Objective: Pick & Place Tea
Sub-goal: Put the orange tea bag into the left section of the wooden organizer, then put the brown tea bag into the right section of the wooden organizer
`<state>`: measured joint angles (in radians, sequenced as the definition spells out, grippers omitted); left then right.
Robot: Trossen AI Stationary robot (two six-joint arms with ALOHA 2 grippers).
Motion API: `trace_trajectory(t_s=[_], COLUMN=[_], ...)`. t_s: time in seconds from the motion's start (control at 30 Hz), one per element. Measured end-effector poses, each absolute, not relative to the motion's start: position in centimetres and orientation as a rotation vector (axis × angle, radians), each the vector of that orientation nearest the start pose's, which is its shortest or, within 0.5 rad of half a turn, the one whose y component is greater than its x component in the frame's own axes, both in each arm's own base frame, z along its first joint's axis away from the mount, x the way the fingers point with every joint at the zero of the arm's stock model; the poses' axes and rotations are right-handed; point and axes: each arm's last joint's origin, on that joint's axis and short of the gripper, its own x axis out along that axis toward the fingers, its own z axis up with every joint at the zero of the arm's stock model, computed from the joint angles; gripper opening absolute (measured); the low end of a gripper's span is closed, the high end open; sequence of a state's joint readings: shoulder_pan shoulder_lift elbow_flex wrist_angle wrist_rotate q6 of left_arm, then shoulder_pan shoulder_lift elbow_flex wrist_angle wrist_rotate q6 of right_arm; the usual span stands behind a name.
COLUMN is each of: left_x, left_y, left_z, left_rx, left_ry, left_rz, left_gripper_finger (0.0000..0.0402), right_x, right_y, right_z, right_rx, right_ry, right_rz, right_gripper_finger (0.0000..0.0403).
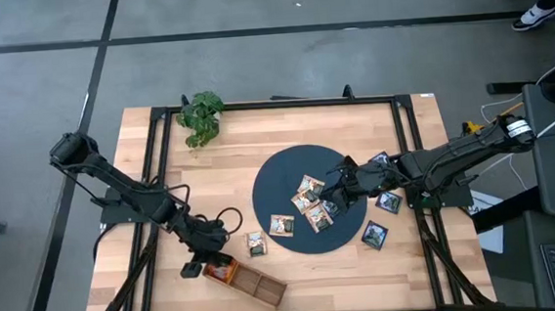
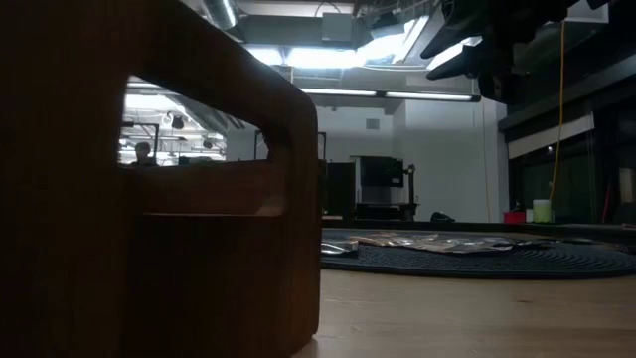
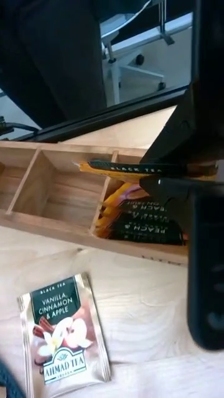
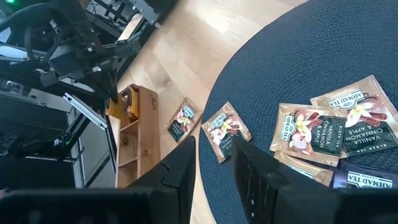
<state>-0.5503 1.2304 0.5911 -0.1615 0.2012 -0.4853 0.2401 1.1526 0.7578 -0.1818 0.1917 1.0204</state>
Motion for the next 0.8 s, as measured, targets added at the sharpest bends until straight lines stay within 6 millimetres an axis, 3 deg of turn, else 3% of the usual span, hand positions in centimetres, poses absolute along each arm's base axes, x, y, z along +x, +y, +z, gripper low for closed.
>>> trace_trajectory(t_s=[0.43,0.6,0.8], left_x=[19.6,20.6,22.2], left_y=[-12.1,-10.5,-7.1], left_z=[18.9,20.1,21.5], left_rx=[-0.456,-0.482,-0.457], left_ry=[0.979,0.911,0.786], left_rz=[-0.417,-0.370,-0.271], left_gripper_finger=[0.0118,0.0122,0.0116], right_x=[23.7,23.7,23.4], right_y=[5.2,5.4,6.1], right_z=[25.3,25.3,25.2], right_rx=[0.859,0.884,0.880], right_ry=[0.538,0.539,0.563], right_rz=[-0.242,-0.234,-0.218], right_gripper_finger=[0.0106,0.0106,0.0106])
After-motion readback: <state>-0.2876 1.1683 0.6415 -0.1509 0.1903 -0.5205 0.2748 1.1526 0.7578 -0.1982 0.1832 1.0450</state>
